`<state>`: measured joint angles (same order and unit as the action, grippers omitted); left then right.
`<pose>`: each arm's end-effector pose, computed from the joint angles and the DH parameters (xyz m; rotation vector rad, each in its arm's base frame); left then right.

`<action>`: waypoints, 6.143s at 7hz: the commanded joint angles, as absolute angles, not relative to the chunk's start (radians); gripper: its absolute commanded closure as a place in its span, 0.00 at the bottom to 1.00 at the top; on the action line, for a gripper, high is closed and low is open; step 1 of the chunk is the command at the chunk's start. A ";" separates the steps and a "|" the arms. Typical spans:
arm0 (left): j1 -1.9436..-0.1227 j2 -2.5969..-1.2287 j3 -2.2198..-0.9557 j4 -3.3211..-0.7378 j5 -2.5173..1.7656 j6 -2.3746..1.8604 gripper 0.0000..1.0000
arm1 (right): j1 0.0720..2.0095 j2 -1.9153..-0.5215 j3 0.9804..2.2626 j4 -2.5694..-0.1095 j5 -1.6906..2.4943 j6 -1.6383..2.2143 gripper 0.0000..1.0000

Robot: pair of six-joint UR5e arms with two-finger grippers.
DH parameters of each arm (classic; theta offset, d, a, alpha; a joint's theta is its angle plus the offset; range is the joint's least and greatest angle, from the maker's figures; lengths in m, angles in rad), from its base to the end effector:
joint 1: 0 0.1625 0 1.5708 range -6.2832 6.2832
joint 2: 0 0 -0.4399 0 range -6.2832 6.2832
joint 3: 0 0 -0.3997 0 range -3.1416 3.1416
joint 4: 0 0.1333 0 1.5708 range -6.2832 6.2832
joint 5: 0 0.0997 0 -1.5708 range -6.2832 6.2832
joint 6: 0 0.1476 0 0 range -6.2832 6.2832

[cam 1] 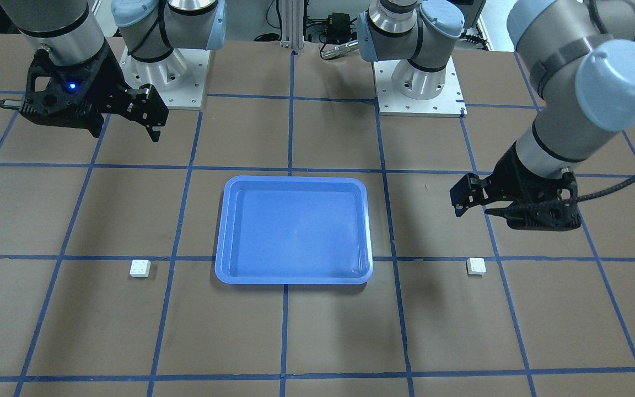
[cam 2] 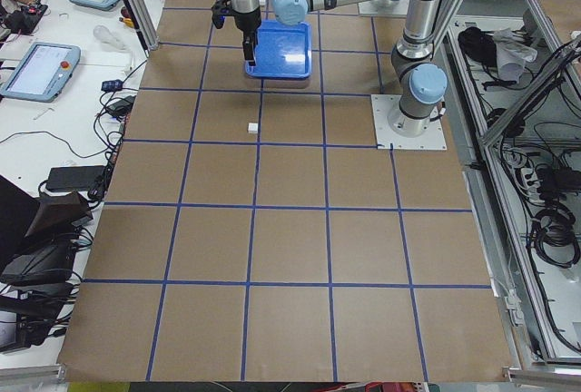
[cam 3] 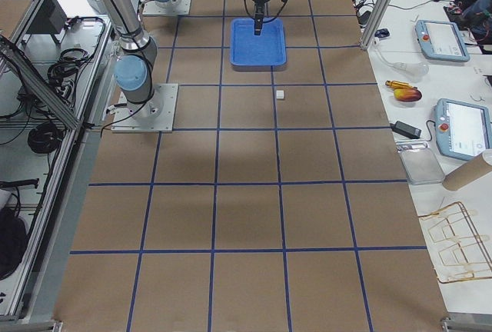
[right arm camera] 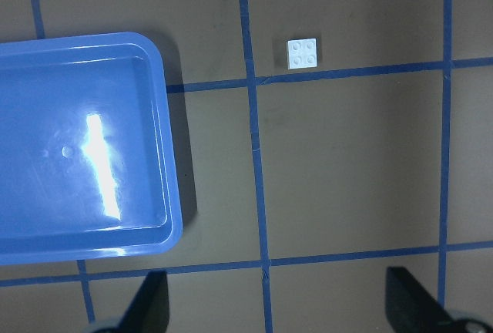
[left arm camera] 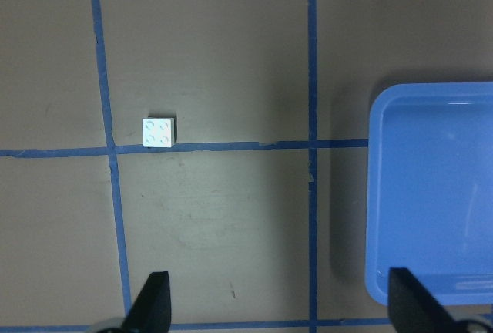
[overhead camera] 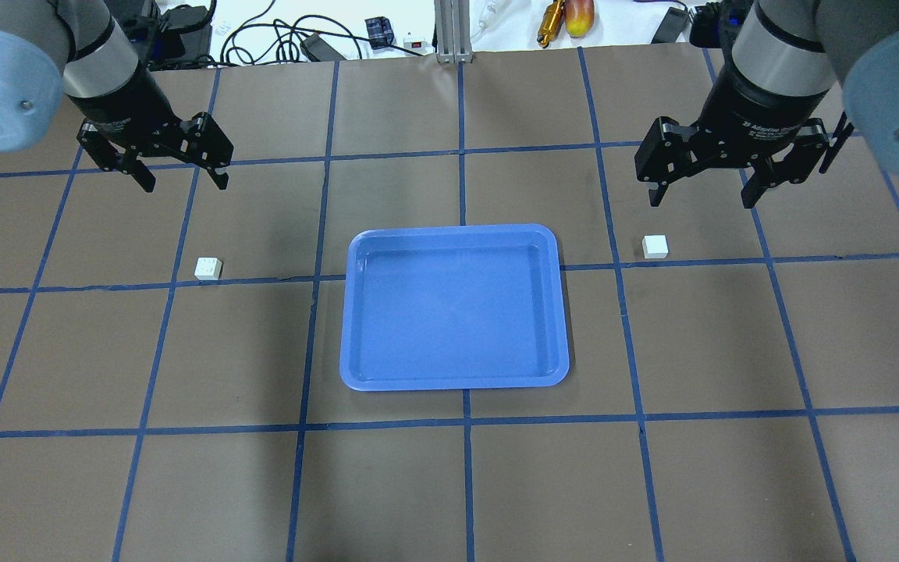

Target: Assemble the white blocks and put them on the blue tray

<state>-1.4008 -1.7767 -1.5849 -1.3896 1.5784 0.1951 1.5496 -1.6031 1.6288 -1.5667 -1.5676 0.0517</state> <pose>-0.0332 -0.5880 0.3545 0.0396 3.1403 0.0621 0.1236 -0.4833 0.4414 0.1144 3.1364 0.0468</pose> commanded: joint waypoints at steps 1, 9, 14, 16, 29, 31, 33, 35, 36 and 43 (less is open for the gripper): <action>-1.329 -1.888 -1.740 -1.077 1.577 0.284 0.00 | 1.531 -1.550 1.626 -1.589 -1.559 0.037 0.00; -1.258 -2.005 -1.887 -0.819 1.578 0.354 0.08 | 1.286 -1.401 1.629 -1.703 -1.454 -1.135 0.00; -1.258 -2.014 -1.887 -0.822 1.572 0.354 0.71 | 1.146 -1.232 1.629 -1.704 -1.240 -1.726 0.00; -1.259 -2.010 -1.882 -0.824 1.575 0.351 0.76 | 1.146 -1.152 1.629 -1.777 -1.157 -1.941 0.00; -1.833 -1.877 -1.897 -0.902 1.488 -0.389 0.79 | 1.173 -1.058 1.786 -1.934 -1.048 -2.060 0.00; -1.847 -1.922 -1.911 -0.829 1.477 -0.429 0.79 | 1.173 -1.057 1.786 -1.936 -1.048 -2.088 0.00; -1.903 -1.954 -1.907 -0.790 1.480 -0.489 0.79 | 1.175 -1.045 1.787 -1.936 -1.020 -2.088 0.01; -1.908 -1.977 -1.902 -0.773 1.480 -0.488 0.79 | 1.175 -1.040 1.787 -1.933 -1.019 -2.073 0.04; -1.911 -1.986 -1.902 -0.759 1.480 -0.483 0.79 | 1.175 -1.040 1.786 -1.933 -1.020 -2.071 0.04; -1.954 -2.013 -1.894 -0.726 1.488 -0.488 0.18 | 1.175 -1.042 1.787 -1.933 -1.022 -2.068 0.49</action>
